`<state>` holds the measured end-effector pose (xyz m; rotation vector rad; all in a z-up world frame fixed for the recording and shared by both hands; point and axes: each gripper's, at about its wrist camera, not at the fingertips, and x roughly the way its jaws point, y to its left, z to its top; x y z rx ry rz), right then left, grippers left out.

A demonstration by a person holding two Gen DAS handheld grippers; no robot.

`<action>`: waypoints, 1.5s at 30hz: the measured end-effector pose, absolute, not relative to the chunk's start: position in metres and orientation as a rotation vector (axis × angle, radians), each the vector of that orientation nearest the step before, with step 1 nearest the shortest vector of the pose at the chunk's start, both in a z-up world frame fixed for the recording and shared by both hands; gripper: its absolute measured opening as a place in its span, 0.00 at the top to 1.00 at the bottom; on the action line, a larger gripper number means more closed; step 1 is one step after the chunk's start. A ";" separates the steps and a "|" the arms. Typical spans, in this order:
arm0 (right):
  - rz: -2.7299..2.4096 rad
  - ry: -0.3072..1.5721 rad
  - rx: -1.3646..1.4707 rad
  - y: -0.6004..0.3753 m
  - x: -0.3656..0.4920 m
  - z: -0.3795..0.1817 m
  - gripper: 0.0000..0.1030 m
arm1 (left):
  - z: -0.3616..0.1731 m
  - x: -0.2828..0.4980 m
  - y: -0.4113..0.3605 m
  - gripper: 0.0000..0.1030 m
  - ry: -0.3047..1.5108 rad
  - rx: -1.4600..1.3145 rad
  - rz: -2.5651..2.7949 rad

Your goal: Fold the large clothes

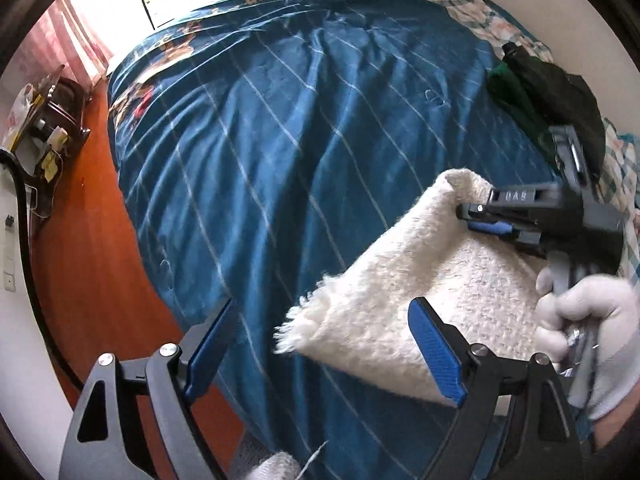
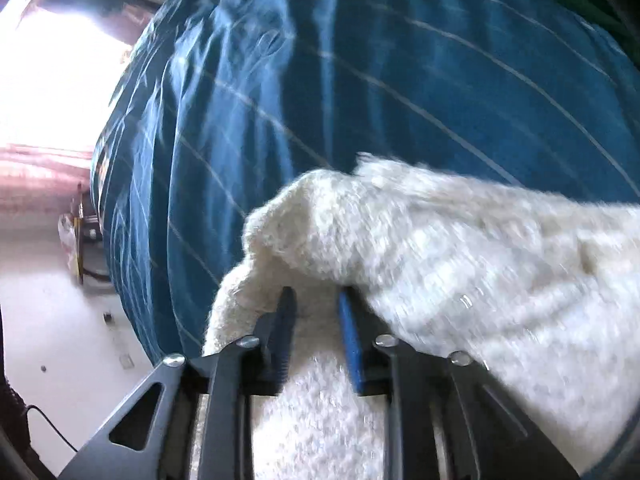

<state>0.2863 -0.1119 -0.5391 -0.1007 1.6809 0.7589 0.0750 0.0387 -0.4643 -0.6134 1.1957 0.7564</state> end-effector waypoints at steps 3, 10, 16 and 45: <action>0.796 1.785 0.049 -0.124 0.305 -0.528 0.74 | -0.469 0.078 0.035 0.16 1.202 -0.710 0.726; 0.739 1.641 0.405 -0.282 0.325 -0.463 0.24 | -0.506 0.056 0.011 0.16 1.185 -1.029 0.657; 0.612 1.740 0.444 -0.381 0.318 -0.510 0.24 | -0.560 0.056 0.012 0.18 1.057 -1.337 0.689; 1.015 1.753 0.893 -0.323 0.289 -0.604 0.47 | -0.564 0.064 0.044 0.70 0.944 -1.304 0.643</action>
